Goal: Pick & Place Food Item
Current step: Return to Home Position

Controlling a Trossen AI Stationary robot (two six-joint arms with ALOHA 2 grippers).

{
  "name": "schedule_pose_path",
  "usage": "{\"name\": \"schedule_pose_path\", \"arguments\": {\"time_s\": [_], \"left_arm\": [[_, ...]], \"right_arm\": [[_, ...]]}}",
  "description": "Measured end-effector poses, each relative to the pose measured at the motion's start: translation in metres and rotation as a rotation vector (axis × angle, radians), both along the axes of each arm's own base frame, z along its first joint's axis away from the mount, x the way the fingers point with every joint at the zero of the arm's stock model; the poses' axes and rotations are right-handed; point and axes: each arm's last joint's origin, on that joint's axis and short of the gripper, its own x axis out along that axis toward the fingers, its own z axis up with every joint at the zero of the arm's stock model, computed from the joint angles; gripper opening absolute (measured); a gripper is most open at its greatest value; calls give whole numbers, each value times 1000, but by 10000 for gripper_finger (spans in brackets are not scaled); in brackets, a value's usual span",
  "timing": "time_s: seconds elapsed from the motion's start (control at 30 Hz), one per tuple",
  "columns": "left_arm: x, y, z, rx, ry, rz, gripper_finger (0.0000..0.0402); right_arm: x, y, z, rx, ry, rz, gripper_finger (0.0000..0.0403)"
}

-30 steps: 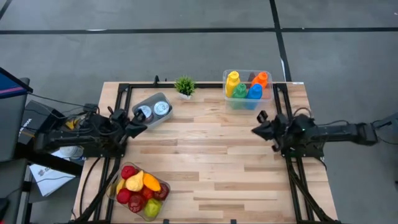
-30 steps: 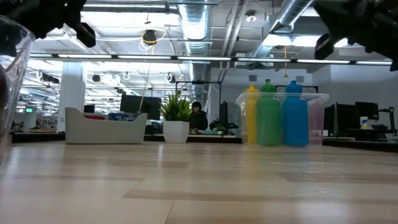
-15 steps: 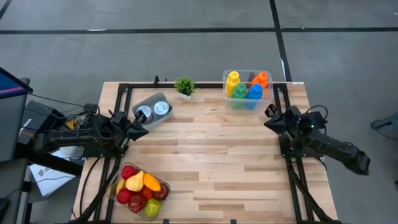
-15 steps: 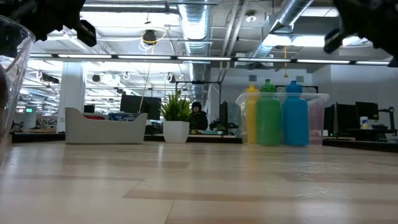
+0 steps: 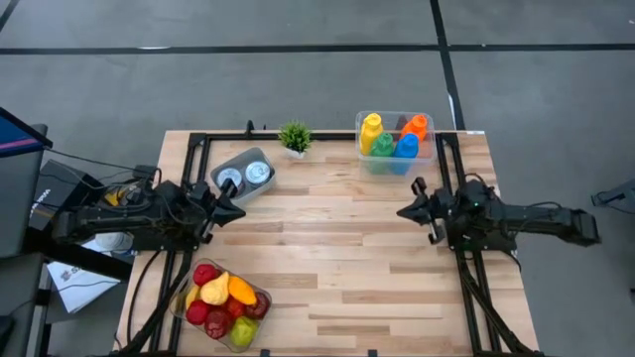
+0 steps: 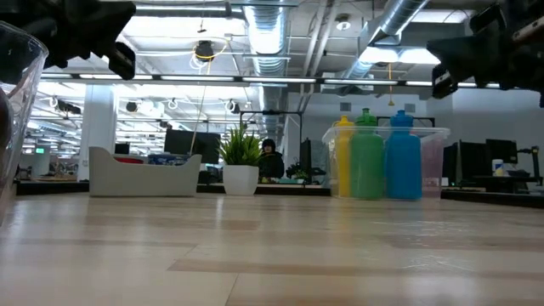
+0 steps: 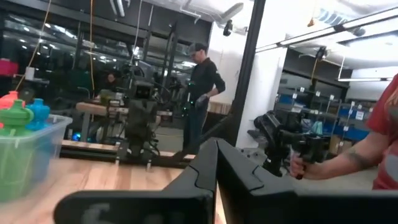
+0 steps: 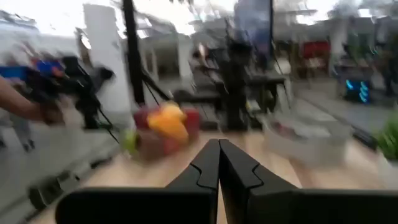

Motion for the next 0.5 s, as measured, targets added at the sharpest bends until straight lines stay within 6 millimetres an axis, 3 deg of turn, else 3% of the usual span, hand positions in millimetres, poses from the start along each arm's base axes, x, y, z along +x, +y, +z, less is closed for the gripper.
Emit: {"name": "schedule_pose_path", "arguments": {"time_s": [0.07, 0.13, 0.2, 0.3, 0.5], "left_arm": [[0, 0, 0, 9, -1, 3, 0], [0, 0, 0, 6, -6, 2, 0], [-1, 0, 4, 15, -49, 1, 0], [-4, -1, 10, 35, -110, 2, 0], [-2, -1, 7, 46, -86, 7, 0]], "right_arm": [[1, -1, -5, 0, 48, -30, 0], [0, -3, 0, 111, 18, -71, 0], [-2, -3, 14, 170, -31, -21, 0], [-11, 3, 43, 112, -118, 134, 0], [-43, 9, 80, 103, -140, 40, 0]]}}
